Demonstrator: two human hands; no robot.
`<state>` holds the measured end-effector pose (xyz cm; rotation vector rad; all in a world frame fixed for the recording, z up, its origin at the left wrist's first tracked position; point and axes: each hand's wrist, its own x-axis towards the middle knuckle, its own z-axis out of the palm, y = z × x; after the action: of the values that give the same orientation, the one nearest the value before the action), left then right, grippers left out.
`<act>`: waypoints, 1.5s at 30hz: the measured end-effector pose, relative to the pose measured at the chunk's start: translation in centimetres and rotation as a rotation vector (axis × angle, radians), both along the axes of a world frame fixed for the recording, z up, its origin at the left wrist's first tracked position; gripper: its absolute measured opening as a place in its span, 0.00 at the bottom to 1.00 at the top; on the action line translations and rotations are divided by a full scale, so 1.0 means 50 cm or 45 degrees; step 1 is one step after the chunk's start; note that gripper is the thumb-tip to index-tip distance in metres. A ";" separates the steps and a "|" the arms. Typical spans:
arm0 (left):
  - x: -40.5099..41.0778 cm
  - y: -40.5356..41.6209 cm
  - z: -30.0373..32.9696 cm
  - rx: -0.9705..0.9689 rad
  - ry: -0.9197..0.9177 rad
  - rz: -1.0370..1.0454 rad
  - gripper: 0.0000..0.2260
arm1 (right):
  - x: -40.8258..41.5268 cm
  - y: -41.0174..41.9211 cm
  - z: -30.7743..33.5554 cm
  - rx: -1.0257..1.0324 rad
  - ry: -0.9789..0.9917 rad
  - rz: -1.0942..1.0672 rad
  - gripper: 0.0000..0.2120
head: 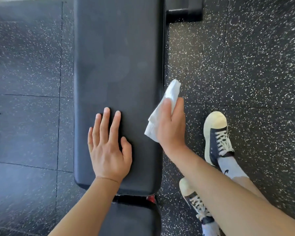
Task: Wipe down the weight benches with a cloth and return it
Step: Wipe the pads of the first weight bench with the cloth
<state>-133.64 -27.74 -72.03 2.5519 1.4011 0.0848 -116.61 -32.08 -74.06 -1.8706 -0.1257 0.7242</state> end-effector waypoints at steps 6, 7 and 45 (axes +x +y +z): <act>-0.001 0.003 0.001 0.030 -0.017 -0.002 0.32 | 0.219 0.239 0.005 -0.131 -0.075 -0.016 0.12; 0.000 0.003 0.000 0.034 -0.016 -0.003 0.32 | 0.235 0.255 0.004 -0.137 -0.085 -0.016 0.12; 0.007 0.004 -0.004 0.060 0.042 -0.001 0.32 | -0.203 -0.209 0.005 -0.120 -0.014 0.053 0.12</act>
<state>-133.28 -27.53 -72.24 2.6036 1.4269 0.0771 -126.74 -42.54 -73.81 -1.9672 -0.1399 0.7594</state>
